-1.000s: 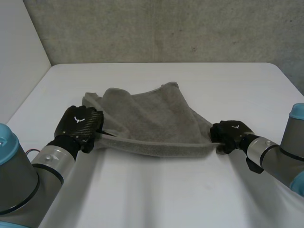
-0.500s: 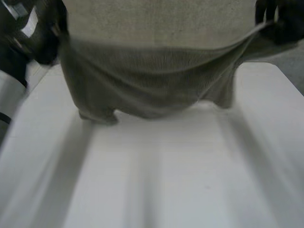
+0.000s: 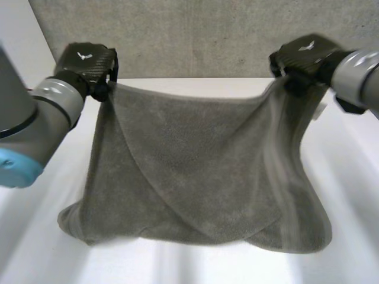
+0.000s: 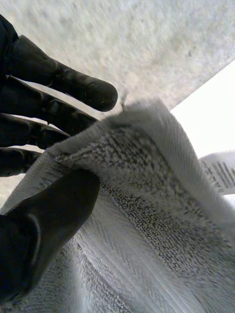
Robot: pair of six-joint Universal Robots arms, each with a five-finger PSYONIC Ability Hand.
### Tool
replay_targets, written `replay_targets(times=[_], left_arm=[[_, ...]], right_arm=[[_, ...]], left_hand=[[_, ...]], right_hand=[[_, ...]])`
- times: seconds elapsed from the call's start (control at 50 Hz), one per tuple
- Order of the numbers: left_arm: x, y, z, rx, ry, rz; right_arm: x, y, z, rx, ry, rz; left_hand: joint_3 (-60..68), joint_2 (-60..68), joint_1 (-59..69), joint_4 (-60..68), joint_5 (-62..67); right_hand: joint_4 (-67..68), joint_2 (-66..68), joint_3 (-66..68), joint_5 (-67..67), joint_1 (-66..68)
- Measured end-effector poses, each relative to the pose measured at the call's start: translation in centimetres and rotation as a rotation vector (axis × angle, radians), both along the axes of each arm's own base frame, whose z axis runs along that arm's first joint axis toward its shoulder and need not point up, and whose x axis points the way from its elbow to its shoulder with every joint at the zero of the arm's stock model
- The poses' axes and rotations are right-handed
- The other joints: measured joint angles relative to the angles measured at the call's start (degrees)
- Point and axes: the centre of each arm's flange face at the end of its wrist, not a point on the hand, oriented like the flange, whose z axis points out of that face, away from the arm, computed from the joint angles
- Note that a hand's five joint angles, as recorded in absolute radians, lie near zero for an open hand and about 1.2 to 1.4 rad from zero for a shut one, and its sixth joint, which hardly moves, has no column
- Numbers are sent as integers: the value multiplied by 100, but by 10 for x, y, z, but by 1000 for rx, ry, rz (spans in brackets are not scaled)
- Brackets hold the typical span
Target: Fold the towel.
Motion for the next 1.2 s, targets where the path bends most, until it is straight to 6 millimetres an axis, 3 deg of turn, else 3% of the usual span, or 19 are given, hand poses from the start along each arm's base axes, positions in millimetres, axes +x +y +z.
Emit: replay_targets(times=[0.1,0.18,0.2,0.3,0.36,0.4,0.5,0.56,0.78,0.84,0.92,1.04,1.12,1.2], left_arm=[[-6,-31,-1,-44,10,11],[-10,-49,33,-203,70,17],[-11,-51,49,-278,100,19],[-3,-37,119,-606,234,38],[6,-21,145,-743,296,58],[10,-14,149,-780,315,70],[20,-8,125,-737,300,103],[27,-10,92,-642,256,124],[41,5,-52,-230,88,142],[40,11,-99,-96,36,136],[40,18,-140,33,-19,131],[43,30,-164,178,-79,126],[43,39,-159,226,-96,117],[40,52,-142,231,-99,97]], right_arm=[[19,-22,-13,-98,13,-21],[28,-45,11,-342,-105,-81],[28,-48,25,-434,-159,-102],[17,-36,88,-742,-353,-151],[10,-22,110,-825,-409,-157],[8,-17,112,-826,-413,-154],[8,-11,93,-697,-347,-119],[11,-10,66,-568,-285,-82],[12,-3,-35,-213,-147,-30],[12,-2,-74,-104,-106,-33],[10,3,-117,13,-55,-36],[1,13,-156,153,16,-44],[-7,18,-159,182,31,-57],[-15,27,-148,169,38,-64]], left_hand=[[0,0,0,0,0],[0,0,0,0,0],[0,0,0,0,0],[0,0,0,0,0],[0,0,0,0,1],[0,0,0,0,0],[0,0,0,0,-1],[0,1,0,0,0],[1,1,0,1,0],[2,2,0,1,-1],[1,2,0,1,0],[1,2,0,1,0],[2,2,0,1,0],[1,2,0,1,0]], right_hand=[[0,0,0,0,0],[0,0,0,0,1],[0,0,0,0,1],[0,0,0,1,2],[0,0,0,0,2],[0,0,0,1,2],[0,0,0,1,2],[0,0,0,1,2],[0,0,0,1,2],[0,0,0,1,2],[0,0,0,1,2],[0,0,0,1,2],[0,0,0,1,2],[0,0,0,1,2]])
